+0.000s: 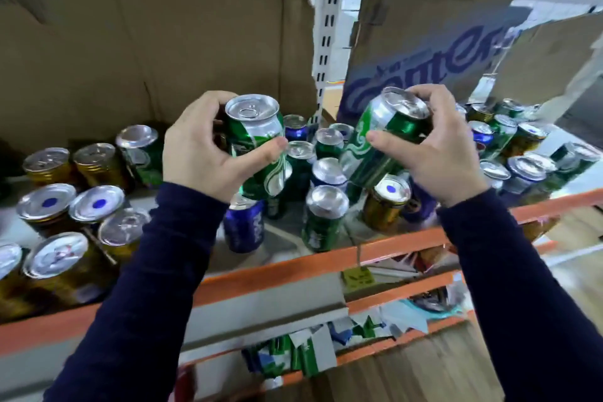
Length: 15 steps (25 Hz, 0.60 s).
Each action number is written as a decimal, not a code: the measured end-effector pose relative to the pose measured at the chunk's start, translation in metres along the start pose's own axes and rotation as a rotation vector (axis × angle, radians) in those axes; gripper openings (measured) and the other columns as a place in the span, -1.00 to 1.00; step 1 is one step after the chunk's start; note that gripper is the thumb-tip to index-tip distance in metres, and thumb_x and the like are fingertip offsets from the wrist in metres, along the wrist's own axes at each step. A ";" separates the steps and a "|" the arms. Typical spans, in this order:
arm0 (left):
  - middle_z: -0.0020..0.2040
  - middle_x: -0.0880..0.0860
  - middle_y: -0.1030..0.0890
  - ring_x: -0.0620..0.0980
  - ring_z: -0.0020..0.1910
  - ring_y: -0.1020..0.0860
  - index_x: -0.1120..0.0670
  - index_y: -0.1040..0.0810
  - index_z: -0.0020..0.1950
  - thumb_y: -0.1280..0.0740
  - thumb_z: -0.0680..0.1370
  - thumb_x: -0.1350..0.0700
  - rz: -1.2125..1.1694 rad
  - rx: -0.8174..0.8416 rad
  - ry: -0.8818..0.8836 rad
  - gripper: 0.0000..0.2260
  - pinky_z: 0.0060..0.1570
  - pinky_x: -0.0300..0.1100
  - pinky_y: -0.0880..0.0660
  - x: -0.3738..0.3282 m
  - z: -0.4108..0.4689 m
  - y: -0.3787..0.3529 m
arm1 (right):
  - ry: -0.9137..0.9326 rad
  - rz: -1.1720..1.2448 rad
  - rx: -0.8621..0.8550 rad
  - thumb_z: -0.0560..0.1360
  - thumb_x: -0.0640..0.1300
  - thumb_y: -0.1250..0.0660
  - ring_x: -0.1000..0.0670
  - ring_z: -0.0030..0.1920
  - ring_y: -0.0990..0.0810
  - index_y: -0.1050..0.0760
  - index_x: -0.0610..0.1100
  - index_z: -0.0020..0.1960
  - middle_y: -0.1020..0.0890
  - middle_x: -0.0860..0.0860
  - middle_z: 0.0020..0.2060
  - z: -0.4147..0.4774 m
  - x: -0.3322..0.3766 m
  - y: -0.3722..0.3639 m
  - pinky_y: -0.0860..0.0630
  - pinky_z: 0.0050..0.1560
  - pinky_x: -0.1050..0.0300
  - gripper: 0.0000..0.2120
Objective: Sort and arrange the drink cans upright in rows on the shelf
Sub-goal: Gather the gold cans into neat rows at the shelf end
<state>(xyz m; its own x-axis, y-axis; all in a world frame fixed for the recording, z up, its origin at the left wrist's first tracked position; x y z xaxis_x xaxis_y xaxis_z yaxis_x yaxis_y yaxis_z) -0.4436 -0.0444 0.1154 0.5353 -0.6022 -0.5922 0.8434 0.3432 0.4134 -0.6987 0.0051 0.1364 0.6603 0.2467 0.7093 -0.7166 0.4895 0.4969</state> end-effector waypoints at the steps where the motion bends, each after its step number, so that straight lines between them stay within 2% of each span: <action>1: -0.06 -0.08 -0.59 -0.10 -0.08 -0.54 0.05 -0.52 0.02 -0.47 0.34 -0.20 -0.013 -0.003 0.005 -0.58 -0.09 -0.25 -0.47 -0.009 -0.002 -0.013 | -0.008 -0.007 -0.007 0.29 0.01 -0.55 0.40 -0.14 -0.46 -0.36 -0.04 0.11 -0.48 0.26 -0.12 0.004 -0.014 0.016 -0.37 -0.13 0.49 -0.48; 6: -0.06 -0.10 -0.58 -0.12 -0.07 -0.54 0.06 -0.53 0.02 -0.50 0.33 -0.12 -0.023 -0.040 0.055 -0.60 -0.10 -0.27 -0.47 -0.031 -0.001 -0.050 | -0.039 -0.023 -0.009 0.31 -0.10 -0.54 0.31 -0.17 -0.48 -0.38 -0.10 0.15 -0.50 0.20 -0.10 0.032 -0.063 0.049 -0.38 -0.13 0.48 -0.50; 9: -0.10 -0.19 -0.55 -0.22 -0.10 -0.51 0.06 -0.52 0.02 -0.49 0.32 -0.12 -0.038 -0.034 0.075 -0.60 -0.13 -0.44 -0.41 -0.031 0.010 -0.067 | -0.032 -0.018 -0.003 0.30 -0.10 -0.54 0.24 -0.16 -0.50 -0.37 -0.10 0.14 -0.51 0.18 -0.10 0.055 -0.080 0.038 -0.38 -0.13 0.49 -0.49; 12: -0.11 -0.22 -0.52 -0.26 -0.12 -0.50 0.09 -0.51 0.02 -0.50 0.32 -0.11 -0.047 -0.032 0.077 -0.59 -0.13 -0.46 -0.39 -0.024 0.026 -0.082 | -0.013 -0.020 -0.009 0.30 -0.08 -0.54 0.28 -0.17 -0.47 -0.37 -0.15 0.15 -0.50 0.15 -0.09 0.089 -0.089 0.020 -0.33 -0.19 0.56 -0.47; 15: -0.12 -0.16 -0.55 -0.24 -0.15 -0.50 0.11 -0.50 0.02 -0.51 0.32 -0.10 -0.060 -0.031 0.091 -0.58 -0.16 -0.42 -0.42 -0.014 0.043 -0.098 | 0.014 -0.078 0.034 0.30 -0.05 -0.54 0.09 -0.09 -0.47 -0.33 -0.18 0.19 -0.50 0.06 -0.03 0.132 -0.100 -0.004 -0.32 -0.23 0.55 -0.42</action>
<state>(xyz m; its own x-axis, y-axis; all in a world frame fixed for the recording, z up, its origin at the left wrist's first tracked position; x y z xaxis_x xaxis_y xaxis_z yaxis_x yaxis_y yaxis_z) -0.5357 -0.1010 0.1132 0.4849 -0.5550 -0.6759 0.8741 0.3314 0.3551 -0.7913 -0.1322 0.1300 0.7176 0.2208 0.6605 -0.6697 0.4789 0.5675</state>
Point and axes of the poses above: each hand's wrist, its own z-axis towards the middle knuckle, its own y-axis out of the back of the hand, x = y × z, the point moved 2 cm from there along z, towards the middle knuckle
